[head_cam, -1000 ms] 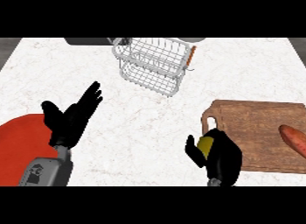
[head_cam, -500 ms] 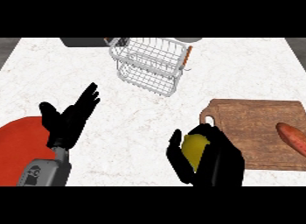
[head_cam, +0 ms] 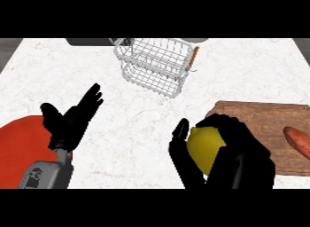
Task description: Pick the lemon from the cutting board and place it in the tiered basket
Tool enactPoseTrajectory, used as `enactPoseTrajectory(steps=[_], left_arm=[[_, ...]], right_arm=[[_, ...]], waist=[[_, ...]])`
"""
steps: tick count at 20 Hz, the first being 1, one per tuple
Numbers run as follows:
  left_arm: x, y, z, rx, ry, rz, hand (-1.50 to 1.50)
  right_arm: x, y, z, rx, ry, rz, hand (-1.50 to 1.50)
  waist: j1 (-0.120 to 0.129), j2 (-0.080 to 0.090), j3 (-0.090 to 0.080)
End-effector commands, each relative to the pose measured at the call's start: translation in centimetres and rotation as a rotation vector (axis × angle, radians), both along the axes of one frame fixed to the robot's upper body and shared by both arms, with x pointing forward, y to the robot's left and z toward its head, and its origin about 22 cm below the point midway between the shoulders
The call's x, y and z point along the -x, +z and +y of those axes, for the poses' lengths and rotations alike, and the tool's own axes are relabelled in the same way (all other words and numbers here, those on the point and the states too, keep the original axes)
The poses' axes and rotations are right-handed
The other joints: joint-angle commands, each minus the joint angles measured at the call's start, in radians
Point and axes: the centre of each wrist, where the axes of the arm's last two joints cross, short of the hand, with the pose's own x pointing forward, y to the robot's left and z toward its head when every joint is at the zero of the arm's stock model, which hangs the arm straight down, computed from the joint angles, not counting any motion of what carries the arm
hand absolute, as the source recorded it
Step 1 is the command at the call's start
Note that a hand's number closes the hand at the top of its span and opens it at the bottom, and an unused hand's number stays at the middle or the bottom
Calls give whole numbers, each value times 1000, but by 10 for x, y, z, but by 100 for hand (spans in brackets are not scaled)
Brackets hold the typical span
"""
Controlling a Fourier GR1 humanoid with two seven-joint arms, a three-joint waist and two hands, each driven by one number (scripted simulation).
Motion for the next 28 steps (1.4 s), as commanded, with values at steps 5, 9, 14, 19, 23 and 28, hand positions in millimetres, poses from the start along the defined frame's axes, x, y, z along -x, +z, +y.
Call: enactPoseTrajectory(steps=[5, 9, 14, 19, 23, 28], left_arm=[[-2, 2, -8, -15, -28, -16, 0], [-9, 5, -15, -2, -57, -17, 0], [-9, 6, -18, 8, -71, -15, 0], [-10, 7, -27, -2, -69, -1, 0], [-13, 15, -19, -1, -93, -28, 0], [-19, 3, -30, 16, -85, -44, 0]], right_arm=[[-28, 40, 9, 9, -195, 121, 150], [-55, 62, 6, -48, -214, 141, 150], [-97, 99, 10, -100, -253, 124, 150], [-139, 128, 18, -128, -268, 146, 150], [-179, 125, 23, -148, -231, 159, 150], [-204, 123, 30, -204, -216, 159, 150]], waist=[[34, 9, -1], [45, 18, 1], [73, 22, 2], [66, 23, 5], [76, 32, 5], [79, 38, 5]])
